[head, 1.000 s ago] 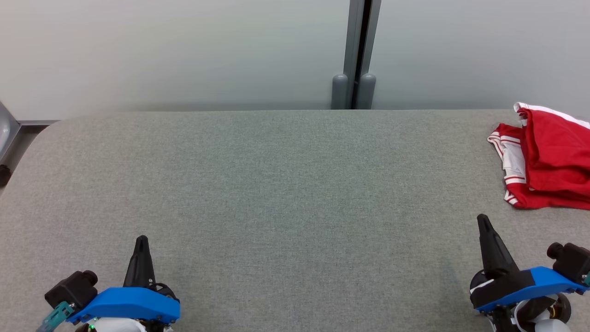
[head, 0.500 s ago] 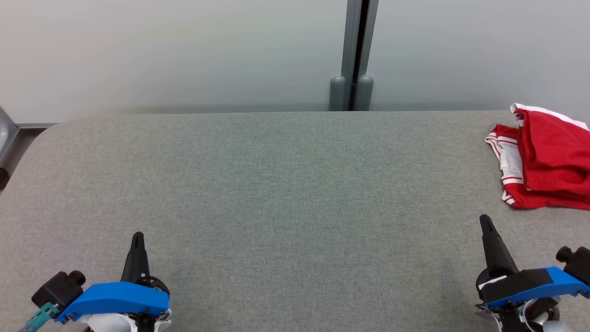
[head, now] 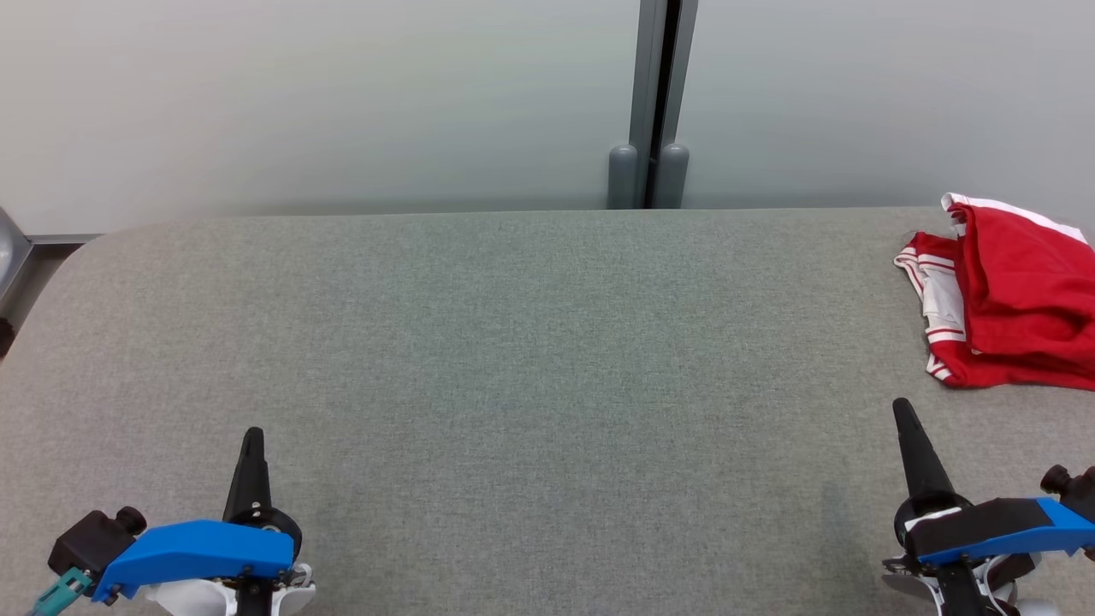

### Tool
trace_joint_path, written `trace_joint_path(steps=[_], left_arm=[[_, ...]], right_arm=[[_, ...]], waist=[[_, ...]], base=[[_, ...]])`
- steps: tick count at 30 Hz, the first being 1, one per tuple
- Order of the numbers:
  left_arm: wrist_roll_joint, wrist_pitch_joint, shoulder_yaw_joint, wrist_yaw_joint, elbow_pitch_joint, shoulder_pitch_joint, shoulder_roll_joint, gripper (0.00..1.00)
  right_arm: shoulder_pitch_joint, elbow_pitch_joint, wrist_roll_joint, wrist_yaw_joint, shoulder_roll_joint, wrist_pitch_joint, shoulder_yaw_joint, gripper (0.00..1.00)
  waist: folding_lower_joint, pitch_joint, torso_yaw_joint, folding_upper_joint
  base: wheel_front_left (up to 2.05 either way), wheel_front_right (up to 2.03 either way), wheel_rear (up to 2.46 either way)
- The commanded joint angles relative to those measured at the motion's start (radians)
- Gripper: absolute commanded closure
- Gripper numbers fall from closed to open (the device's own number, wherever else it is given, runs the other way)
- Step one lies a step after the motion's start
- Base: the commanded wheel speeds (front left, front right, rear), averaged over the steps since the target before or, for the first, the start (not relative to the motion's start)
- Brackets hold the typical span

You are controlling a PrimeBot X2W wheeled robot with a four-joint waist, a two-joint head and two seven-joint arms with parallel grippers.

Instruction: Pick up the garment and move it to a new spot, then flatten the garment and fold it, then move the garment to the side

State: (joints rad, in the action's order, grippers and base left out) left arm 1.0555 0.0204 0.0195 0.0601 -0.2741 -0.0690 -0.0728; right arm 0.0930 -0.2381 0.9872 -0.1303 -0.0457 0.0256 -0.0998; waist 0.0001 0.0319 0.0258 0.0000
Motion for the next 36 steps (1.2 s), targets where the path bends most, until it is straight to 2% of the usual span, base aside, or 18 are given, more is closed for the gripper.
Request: trace_joint_path(steps=[1, 36], left_arm=[[0.026, -0.006, 0.008, 0.007, 0.013, -0.028, -0.002, 1.00], [0.340, -0.083, 0.060, 0.048, 0.024, -0.039, 0.012, 1.00]], right_arm=[[0.015, 0.008, 0.031, -0.001, -0.005, 0.004, -0.003, 1.00], [0.018, -0.001, 0.383, -0.001, -0.006, 0.055, -0.011, 1.00]], waist=[[0.0000, -0.001, 0.000, 0.0000], [0.0000, -0.015, -0.014, 0.0000]], base=[[0.00, 0.00, 0.00], [0.00, 0.00, 0.00]])
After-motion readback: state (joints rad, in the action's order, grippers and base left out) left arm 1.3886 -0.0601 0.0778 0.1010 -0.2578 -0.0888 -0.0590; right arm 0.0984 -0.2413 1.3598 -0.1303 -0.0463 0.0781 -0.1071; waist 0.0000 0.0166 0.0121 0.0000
